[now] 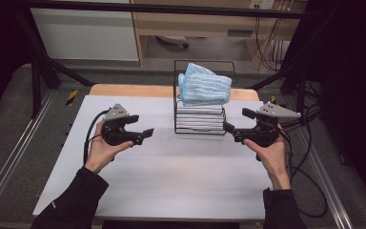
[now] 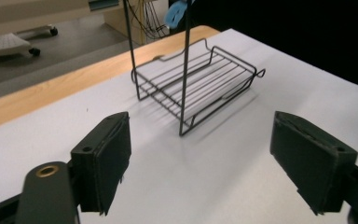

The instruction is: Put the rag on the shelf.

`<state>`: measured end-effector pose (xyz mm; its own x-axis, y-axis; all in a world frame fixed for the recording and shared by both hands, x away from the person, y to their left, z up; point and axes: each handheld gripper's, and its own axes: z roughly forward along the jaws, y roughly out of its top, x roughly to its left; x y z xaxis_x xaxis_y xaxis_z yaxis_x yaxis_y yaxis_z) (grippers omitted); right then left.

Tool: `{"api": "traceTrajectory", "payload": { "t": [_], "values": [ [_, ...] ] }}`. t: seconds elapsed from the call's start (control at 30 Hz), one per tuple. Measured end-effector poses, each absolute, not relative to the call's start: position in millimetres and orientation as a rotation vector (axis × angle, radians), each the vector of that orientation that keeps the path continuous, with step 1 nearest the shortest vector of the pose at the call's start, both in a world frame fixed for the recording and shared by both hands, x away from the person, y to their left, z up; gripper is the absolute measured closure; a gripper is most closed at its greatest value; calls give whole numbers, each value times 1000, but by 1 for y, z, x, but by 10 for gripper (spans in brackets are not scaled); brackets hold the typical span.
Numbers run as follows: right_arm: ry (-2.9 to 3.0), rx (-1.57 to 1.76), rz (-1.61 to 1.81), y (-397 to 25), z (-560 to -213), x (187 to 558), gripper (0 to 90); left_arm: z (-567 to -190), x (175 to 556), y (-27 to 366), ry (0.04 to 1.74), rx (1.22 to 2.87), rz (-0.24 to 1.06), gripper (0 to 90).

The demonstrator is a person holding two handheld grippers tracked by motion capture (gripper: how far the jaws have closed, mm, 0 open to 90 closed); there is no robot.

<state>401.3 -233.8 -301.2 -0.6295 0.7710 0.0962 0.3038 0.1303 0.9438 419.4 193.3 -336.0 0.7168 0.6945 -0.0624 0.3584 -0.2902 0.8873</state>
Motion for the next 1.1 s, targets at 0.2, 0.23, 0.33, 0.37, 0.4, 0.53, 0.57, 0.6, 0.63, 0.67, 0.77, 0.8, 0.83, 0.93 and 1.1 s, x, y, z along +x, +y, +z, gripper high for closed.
{"api": "traceTrajectory", "payload": {
  "t": [0.2,0.23,0.33,0.37,0.4,0.53,0.57,0.6,0.63,0.67,0.77,0.8,0.83,0.93,1.1],
  "values": [
    [2056,1060,1484,-232,-328,394,31,-363,406,209,841,1915,430,136],
    [2068,1069,1474,-232,-333,393,23,-368,404,212,848,1916,428,130],
    [2104,1094,1445,-232,-349,390,10,-382,398,220,863,1912,419,129],
    [2114,1104,1439,-232,-353,389,7,-386,397,223,869,1913,417,129],
    [2123,1113,1438,-233,-358,389,8,-390,395,226,877,1910,414,129],
    [2172,1118,1408,-236,-378,385,6,-402,388,238,888,1917,420,129],
    [2182,1123,1397,-237,-383,383,6,-405,385,242,892,1915,422,130],
    [2190,1124,1391,-238,-388,382,6,-408,383,246,896,1912,422,130],
    [2201,1129,1382,-240,-395,380,6,-410,381,249,897,1918,423,131],
    [2206,1136,1379,-241,-398,379,6,-412,379,252,899,1920,424,131],
    [2219,1153,1375,-247,-412,375,6,-419,375,261,905,1933,431,131],
    [2222,1166,1372,-250,-416,374,6,-421,373,263,908,1935,431,130],
    [2230,1174,1366,-252,-419,372,6,-423,372,265,913,1937,430,128],
    [2246,1193,1348,-258,-428,368,6,-430,369,272,925,1944,423,115],
    [2240,1199,1364,-271,-439,360,6,-439,366,280,951,1943,428,111]
  ]
}}
